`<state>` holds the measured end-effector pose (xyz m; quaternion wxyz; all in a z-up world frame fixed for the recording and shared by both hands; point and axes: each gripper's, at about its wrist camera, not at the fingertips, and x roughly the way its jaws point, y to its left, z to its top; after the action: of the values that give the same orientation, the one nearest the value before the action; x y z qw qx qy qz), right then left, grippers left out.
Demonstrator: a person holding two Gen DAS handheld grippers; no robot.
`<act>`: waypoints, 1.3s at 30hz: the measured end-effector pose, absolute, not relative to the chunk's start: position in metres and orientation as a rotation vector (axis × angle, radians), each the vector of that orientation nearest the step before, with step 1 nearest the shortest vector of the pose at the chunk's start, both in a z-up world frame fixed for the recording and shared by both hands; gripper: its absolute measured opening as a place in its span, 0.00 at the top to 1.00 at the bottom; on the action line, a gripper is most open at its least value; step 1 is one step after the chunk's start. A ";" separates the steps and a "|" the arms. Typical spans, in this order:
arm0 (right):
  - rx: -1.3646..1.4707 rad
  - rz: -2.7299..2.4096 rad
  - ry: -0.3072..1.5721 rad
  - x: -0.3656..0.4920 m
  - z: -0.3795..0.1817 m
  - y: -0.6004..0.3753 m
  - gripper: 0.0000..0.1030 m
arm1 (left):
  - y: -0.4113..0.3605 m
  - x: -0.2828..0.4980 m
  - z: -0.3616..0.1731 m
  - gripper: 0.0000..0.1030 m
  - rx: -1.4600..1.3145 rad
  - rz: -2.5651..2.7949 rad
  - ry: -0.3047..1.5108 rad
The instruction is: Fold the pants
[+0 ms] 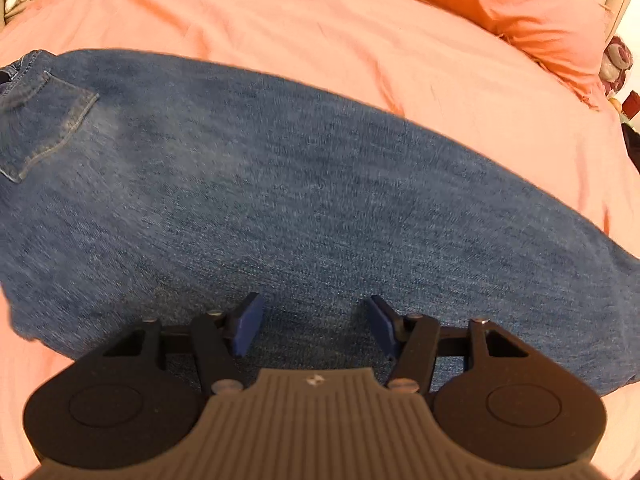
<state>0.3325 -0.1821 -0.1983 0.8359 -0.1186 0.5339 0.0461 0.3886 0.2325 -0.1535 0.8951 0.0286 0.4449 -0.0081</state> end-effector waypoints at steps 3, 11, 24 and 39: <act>-0.241 0.119 1.086 0.325 -0.184 -0.180 0.47 | 0.236 0.366 -0.128 0.33 0.113 -0.037 0.916; -0.140 0.195 1.064 0.281 -0.163 -0.170 0.47 | 0.259 0.310 -0.111 0.28 -0.175 0.014 0.968; -0.028 0.385 1.065 0.230 -0.173 -0.123 0.57 | 0.288 0.286 -0.177 0.26 -0.745 0.110 0.957; -0.127 0.412 1.064 0.263 -0.191 -0.088 0.93 | 0.288 0.307 -0.188 0.65 -0.883 0.114 0.845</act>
<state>0.2628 -0.0879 -0.1906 0.8396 -0.0600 0.5034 0.1950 0.3071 0.2877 -0.1877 0.8176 -0.4143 0.3963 0.0537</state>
